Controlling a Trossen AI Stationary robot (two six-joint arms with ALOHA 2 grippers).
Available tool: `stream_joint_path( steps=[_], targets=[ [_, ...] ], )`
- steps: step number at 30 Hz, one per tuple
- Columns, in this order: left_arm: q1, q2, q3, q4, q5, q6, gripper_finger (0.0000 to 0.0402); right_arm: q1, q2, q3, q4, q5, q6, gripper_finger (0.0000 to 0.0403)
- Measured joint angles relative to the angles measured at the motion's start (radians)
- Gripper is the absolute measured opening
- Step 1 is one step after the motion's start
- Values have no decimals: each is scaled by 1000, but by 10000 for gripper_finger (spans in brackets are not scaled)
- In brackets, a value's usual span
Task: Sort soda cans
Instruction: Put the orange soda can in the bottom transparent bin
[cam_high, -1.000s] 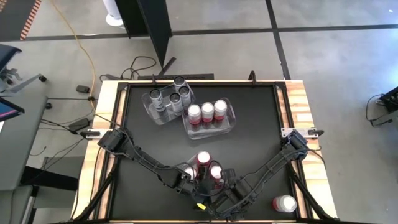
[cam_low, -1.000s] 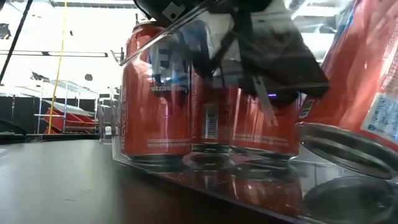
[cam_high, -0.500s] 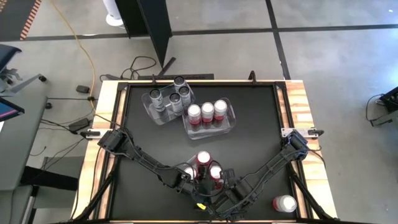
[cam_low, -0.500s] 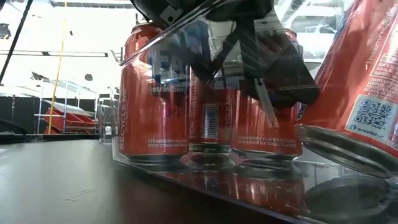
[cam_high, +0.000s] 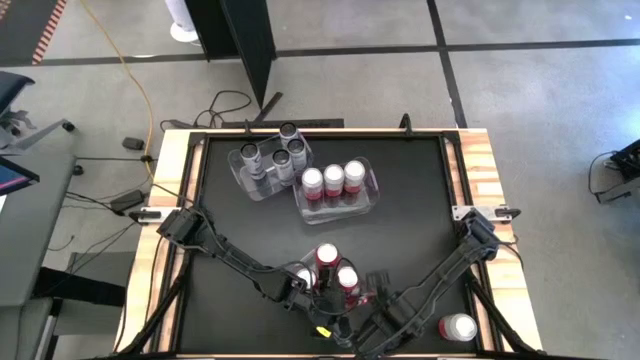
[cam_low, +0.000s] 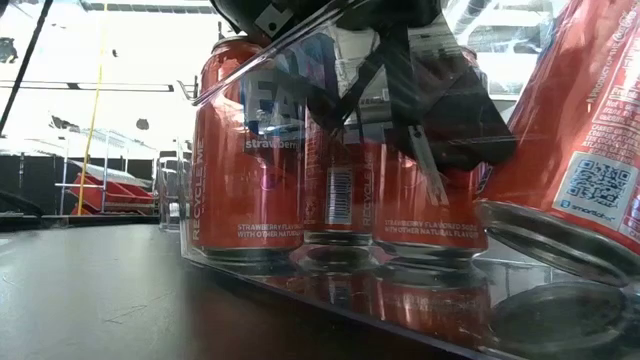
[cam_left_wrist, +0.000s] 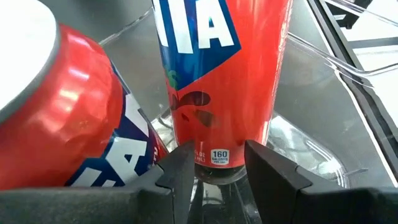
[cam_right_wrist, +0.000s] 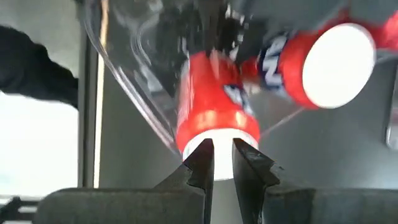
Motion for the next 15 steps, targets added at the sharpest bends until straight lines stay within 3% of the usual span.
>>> stream_joint_path(
  steps=[15],
  targets=[
    [0, 0, 0, -1, 2, 1, 134, -12, -1, -109, 109, -12, 9, 70]
  ],
)
